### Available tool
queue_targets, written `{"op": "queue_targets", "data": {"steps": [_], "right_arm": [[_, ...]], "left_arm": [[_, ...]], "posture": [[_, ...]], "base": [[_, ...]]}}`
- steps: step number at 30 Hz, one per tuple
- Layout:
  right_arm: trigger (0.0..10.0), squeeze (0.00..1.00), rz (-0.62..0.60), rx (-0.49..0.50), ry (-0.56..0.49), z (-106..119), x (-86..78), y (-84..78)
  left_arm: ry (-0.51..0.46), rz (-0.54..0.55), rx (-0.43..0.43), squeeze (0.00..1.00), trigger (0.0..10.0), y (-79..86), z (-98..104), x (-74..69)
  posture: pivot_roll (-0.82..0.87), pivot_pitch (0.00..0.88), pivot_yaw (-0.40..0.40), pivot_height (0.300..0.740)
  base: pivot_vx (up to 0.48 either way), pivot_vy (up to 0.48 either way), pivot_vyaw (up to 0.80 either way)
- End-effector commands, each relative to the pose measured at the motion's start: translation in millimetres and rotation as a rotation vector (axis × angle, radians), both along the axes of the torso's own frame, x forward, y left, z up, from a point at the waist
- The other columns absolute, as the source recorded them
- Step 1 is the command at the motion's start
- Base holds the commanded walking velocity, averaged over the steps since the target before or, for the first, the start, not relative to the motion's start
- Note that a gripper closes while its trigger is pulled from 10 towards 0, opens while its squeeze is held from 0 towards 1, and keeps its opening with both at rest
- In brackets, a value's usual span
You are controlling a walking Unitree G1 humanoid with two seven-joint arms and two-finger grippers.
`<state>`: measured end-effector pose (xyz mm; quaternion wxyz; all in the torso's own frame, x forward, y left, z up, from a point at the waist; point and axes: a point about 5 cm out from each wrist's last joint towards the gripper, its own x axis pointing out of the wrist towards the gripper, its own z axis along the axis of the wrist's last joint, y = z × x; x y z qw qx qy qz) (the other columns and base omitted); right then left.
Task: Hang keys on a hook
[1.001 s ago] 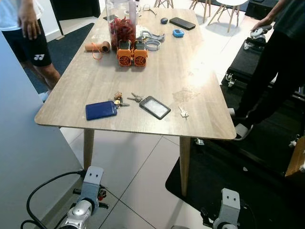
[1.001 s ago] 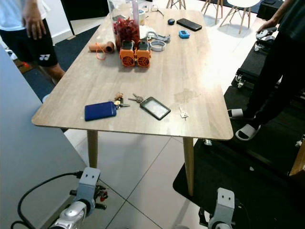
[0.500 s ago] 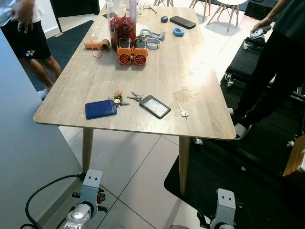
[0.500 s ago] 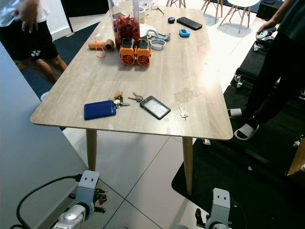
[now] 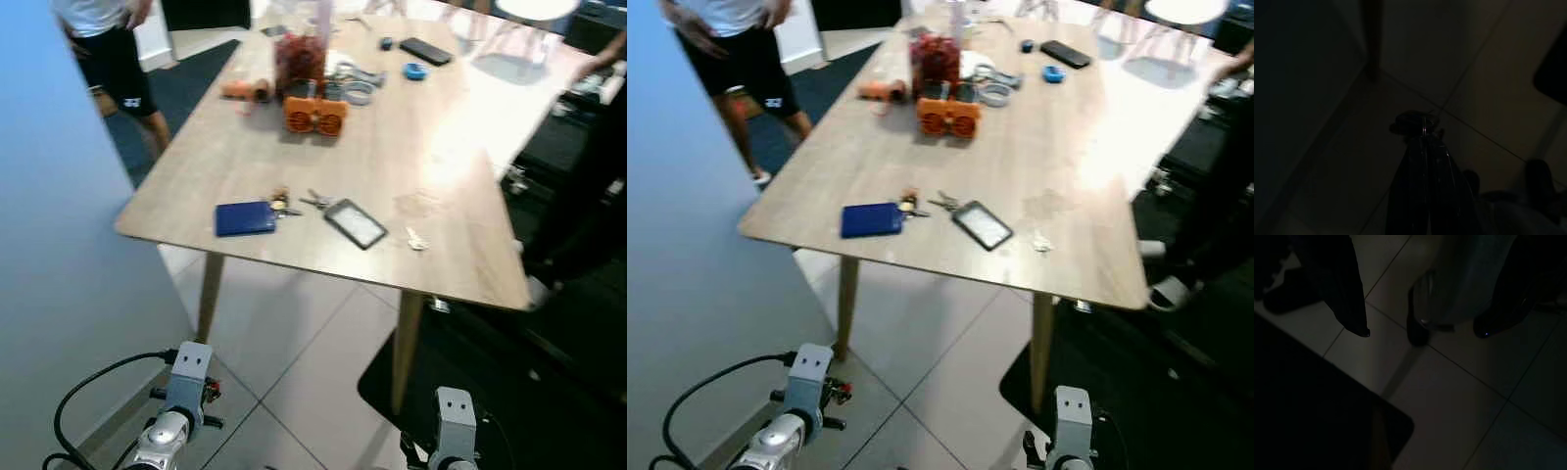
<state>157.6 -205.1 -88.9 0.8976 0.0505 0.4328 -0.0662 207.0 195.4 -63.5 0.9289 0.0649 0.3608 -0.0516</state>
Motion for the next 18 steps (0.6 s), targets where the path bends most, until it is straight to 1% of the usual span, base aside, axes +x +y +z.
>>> {"op": "queue_targets", "data": {"steps": [1, 11, 18], "right_arm": [[10.0, 0.0, 0.012, -0.002, 0.016, -2.2, -4.7, 1.3], [10.0, 0.0, 0.039, 0.001, 0.025, -3.5, -6.3, 5.3], [10.0, 0.0, 0.05, -0.003, 0.018, -1.2, 0.2, 5.1]], "left_arm": [[0.003, 0.009, -0.004, 0.0, 10.0, 0.6, -1.1, -2.2], [0.006, 0.03, -0.01, 0.0, 10.0, 3.2, -2.8, -6.6], [-0.011, 0.046, -0.004, 0.0, 10.0, 7.8, 0.1, -3.1]], "posture": [[0.07, 0.081, -0.045, 0.74], [0.08, 0.085, -0.056, 0.74], [0.08, 0.079, -0.062, 0.74]], "base": [[0.0, 0.0, 0.8], [0.0, 0.0, 0.8], [0.0, 0.0, 0.8]]}}
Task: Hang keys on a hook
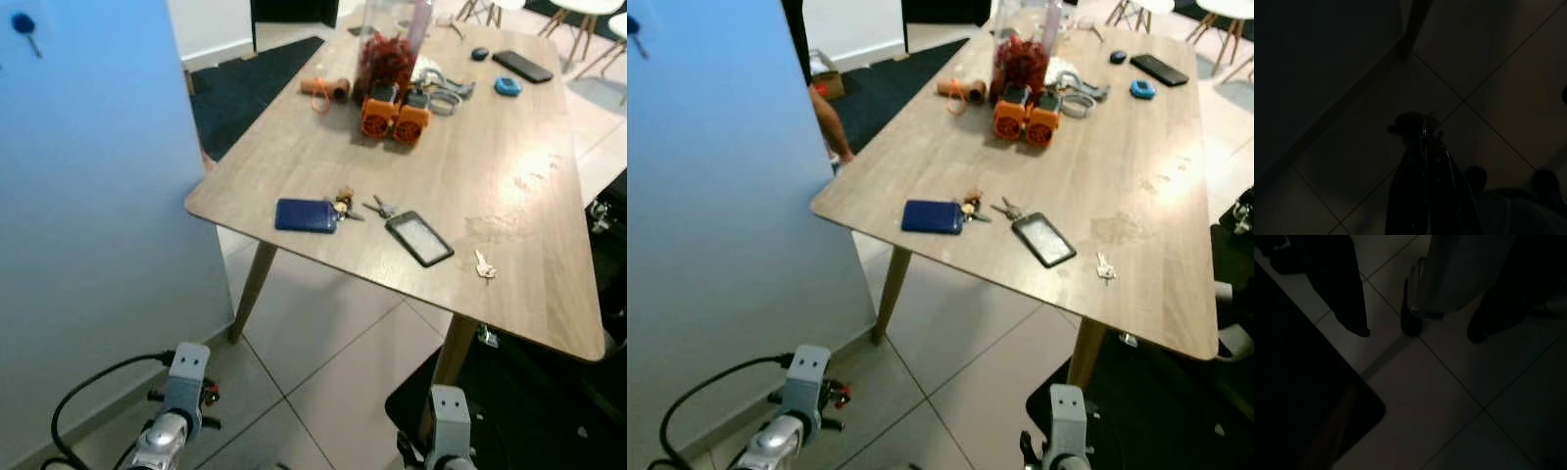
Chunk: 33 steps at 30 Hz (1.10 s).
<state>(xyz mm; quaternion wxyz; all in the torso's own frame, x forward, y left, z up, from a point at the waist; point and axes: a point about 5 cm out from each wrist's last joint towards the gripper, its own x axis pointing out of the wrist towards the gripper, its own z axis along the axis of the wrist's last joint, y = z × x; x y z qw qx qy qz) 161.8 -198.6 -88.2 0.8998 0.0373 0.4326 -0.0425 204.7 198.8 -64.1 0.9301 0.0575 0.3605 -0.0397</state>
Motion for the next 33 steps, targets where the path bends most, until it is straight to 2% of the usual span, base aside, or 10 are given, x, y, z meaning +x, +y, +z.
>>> {"op": "queue_targets", "data": {"steps": [1, 14, 25, 33], "right_arm": [[10.0, 0.0, -0.004, 0.0, 0.02, -1.9, -4.0, -1.4], [10.0, 0.0, 0.002, 0.002, 0.019, -2.2, -3.9, 1.2], [10.0, 0.0, 0.002, -0.004, 0.017, -1.3, -2.4, -1.1], [10.0, 0.0, 0.002, 0.0, 0.019, -1.9, -2.7, 1.2]], "left_arm": [[-0.009, 0.019, 0.002, 0.0, 10.0, 4.5, 0.7, -0.9], [-0.026, 0.012, 0.002, 0.0, 10.0, 4.5, 2.8, 2.0], [-0.064, 0.006, -0.008, 0.0, 10.0, 0.7, 7.9, 10.2], [-0.059, 0.015, -0.007, 0.0, 10.0, 0.2, 7.2, 9.6]], "posture": [[0.08, 0.079, -0.062, 0.74], [0.09, 0.064, -0.059, 0.74], [0.09, 0.067, -0.06, 0.74], [0.09, 0.061, -0.061, 0.74]], "base": [[0.0, 0.0, 0.8], [0.0, 0.0, 0.8], [0.0, 0.0, 0.8], [0.0, 0.0, 0.8]]}}
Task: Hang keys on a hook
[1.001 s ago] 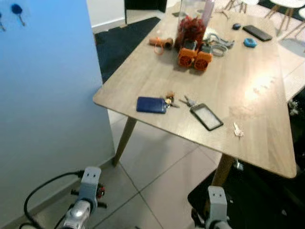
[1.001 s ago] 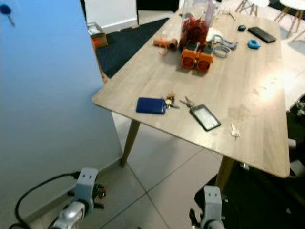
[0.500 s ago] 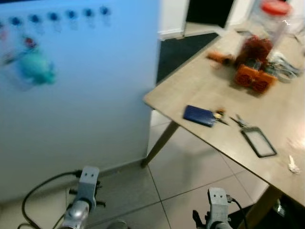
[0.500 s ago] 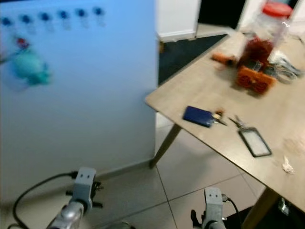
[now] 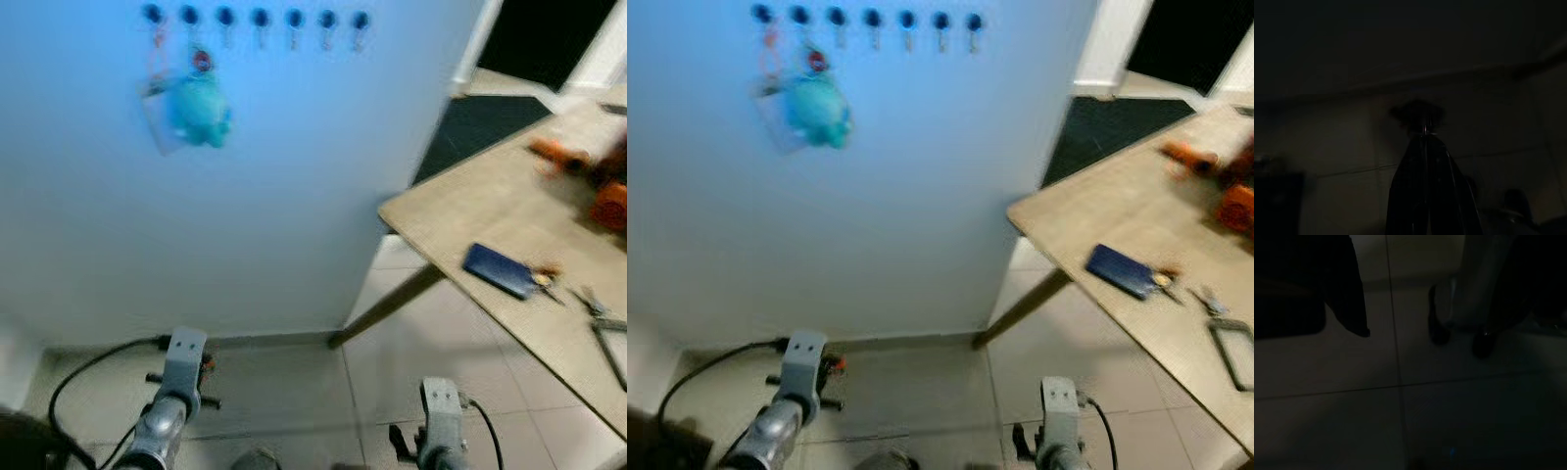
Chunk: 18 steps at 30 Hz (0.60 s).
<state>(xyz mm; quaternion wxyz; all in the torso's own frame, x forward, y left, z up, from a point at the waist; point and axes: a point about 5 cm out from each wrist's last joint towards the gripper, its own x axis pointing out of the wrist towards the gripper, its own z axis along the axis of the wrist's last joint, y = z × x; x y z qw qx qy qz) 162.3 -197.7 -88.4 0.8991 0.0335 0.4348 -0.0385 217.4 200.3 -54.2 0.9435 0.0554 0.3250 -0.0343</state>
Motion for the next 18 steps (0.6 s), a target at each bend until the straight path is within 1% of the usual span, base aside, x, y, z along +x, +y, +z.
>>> {"op": "queue_targets", "data": {"steps": [1, 5, 9, 10, 12, 16, 18], "right_arm": [[10.0, 0.0, -0.009, 0.003, 0.015, -1.7, -3.2, 0.3], [10.0, 0.0, -0.01, 0.006, 0.011, -1.2, -1.3, 1.8], [10.0, 0.0, -0.02, 0.005, 0.009, -0.8, -0.7, 0.8], [10.0, 0.0, -0.064, 0.002, 0.007, -0.8, -1.5, -2.5], [10.0, 0.0, -0.114, 0.006, 0.007, -0.9, -2.8, -5.9], [10.0, 0.0, -0.123, 0.008, 0.01, -1.2, -4.0, -7.1], [10.0, 0.0, -0.119, 0.023, 0.016, -2.0, -5.2, -5.9]], "left_arm": [[0.018, 0.006, -0.003, 0.0, 10.0, -1.4, -2.7, -3.1], [0.041, 0.016, 0.006, 0.0, 10.0, 0.3, -3.9, -3.5], [0.042, 0.018, 0.012, 0.0, 10.0, 0.3, -4.0, -3.4], [0.042, 0.013, 0.02, 0.0, 10.0, 0.6, -3.9, -3.4], [0.045, 0.015, 0.017, 0.0, 10.0, 0.9, -4.1, -3.5], [0.042, 0.016, 0.015, 0.0, 10.0, 0.9, -3.8, -3.1], [0.047, 0.024, -0.001, 0.0, 10.0, -0.4, -3.5, -1.5]], "posture": [[0.09, 0.061, -0.061, 0.74], [0.09, 0.063, -0.061, 0.74], [0.09, 0.063, -0.059, 0.74], [0.09, 0.061, -0.058, 0.74], [0.09, 0.062, -0.057, 0.74], [0.09, 0.062, -0.058, 0.74], [0.09, 0.062, -0.055, 0.74]], "base": [[0.0, 0.0, 0.8], [0.0, 0.0, 0.8], [0.0, 0.0, 0.8], [0.0, 0.0, 0.0], [0.0, 0.0, 0.0], [0.0, 0.0, 0.0], [0.0, 0.0, 0.0]]}}
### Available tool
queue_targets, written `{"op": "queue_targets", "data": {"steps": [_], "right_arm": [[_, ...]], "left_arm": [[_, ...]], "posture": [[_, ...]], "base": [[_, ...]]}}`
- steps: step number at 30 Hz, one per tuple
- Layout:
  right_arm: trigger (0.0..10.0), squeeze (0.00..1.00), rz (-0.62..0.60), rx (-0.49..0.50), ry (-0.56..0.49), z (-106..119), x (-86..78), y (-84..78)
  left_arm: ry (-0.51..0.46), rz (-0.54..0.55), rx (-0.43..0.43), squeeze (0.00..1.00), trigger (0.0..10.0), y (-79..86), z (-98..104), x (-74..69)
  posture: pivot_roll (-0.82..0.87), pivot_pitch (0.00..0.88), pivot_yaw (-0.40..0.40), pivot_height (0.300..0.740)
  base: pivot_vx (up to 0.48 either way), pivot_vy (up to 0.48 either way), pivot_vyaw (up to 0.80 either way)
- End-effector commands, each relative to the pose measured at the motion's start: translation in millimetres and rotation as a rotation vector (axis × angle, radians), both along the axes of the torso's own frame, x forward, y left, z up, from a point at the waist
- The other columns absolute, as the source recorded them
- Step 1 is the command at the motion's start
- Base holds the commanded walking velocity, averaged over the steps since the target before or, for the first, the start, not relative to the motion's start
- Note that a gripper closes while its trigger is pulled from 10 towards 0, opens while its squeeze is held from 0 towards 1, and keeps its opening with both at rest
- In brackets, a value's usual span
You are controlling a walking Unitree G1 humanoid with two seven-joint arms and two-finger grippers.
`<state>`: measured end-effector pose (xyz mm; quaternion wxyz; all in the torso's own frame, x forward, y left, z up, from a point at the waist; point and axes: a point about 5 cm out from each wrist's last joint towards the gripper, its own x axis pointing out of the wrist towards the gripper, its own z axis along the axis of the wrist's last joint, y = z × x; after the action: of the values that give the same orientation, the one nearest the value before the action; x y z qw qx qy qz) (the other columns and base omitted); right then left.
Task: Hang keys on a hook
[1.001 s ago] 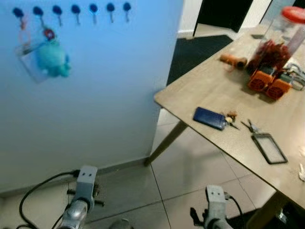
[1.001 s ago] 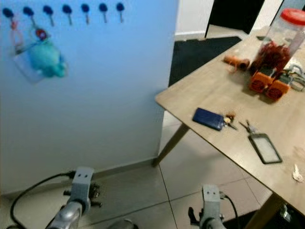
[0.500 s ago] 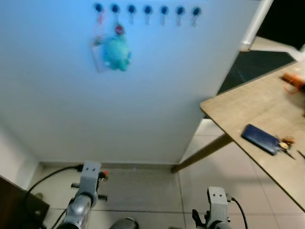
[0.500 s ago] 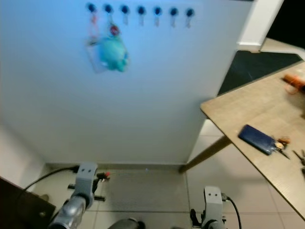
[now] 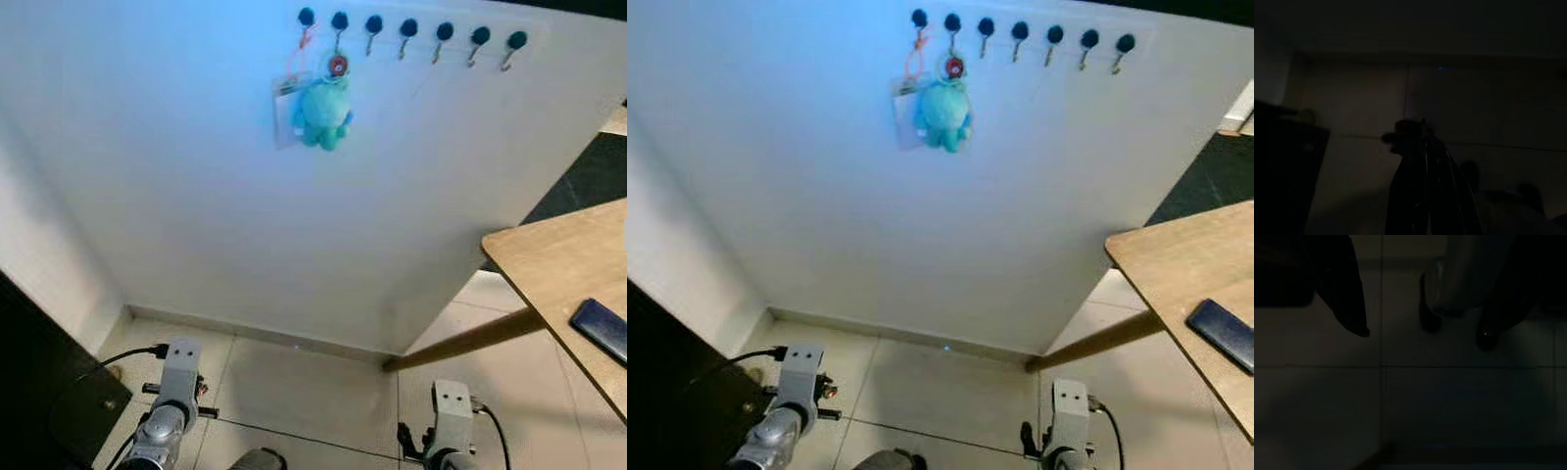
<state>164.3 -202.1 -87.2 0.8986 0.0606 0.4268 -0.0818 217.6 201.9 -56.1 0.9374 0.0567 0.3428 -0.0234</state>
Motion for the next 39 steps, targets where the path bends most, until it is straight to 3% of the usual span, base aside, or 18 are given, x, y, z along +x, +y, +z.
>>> {"op": "queue_targets", "data": {"steps": [1, 9, 14, 20, 24, 39], "right_arm": [[10.0, 0.0, -0.011, 0.017, 0.029, -3.4, -7.4, -1.1], [10.0, 0.0, -0.019, 0.015, 0.027, -3.1, -5.5, 0.9], [10.0, 0.0, -0.021, 0.019, 0.019, -2.0, -1.6, 3.8], [10.0, 0.0, -0.017, 0.024, 0.02, -2.0, -1.4, 3.7], [10.0, 0.0, -0.012, 0.025, 0.023, -2.1, -2.0, 3.1], [10.0, 0.0, 0.004, 0.022, 0.02, -1.7, -0.5, 4.2]], "left_arm": [[0.011, 0.007, -0.019, 0.0, 10.0, -2.5, -1.3, -0.9], [-0.01, -0.004, -0.022, 0.0, 10.0, -6.3, 4.3, 9.6], [-0.011, -0.014, -0.017, 0.0, 10.0, -7.7, 5.5, 12.1], [-0.004, 0.138, -0.079, 0.0, 10.0, 1.5, 4.9, 11.1], [0.011, 0.077, -0.053, 0.0, 10.0, -1.0, 2.0, 6.6], [0.017, 0.079, -0.06, 0.0, 10.0, 0.0, 1.0, 4.9]], "posture": [[0.09, 0.062, -0.055, 0.74], [0.09, 0.061, -0.054, 0.74], [0.1, 0.057, -0.052, 0.74], [0.1, 0.056, -0.059, 0.74], [0.1, 0.058, -0.062, 0.74], [0.1, 0.053, -0.064, 0.74]], "base": [[0.0, 0.0, 0.0], [0.0, 0.0, 0.0], [0.0, -0.451, 0.0], [0.0, 0.0, 0.0], [0.0, 0.0, 0.0], [0.0, 0.0, 0.0]]}}
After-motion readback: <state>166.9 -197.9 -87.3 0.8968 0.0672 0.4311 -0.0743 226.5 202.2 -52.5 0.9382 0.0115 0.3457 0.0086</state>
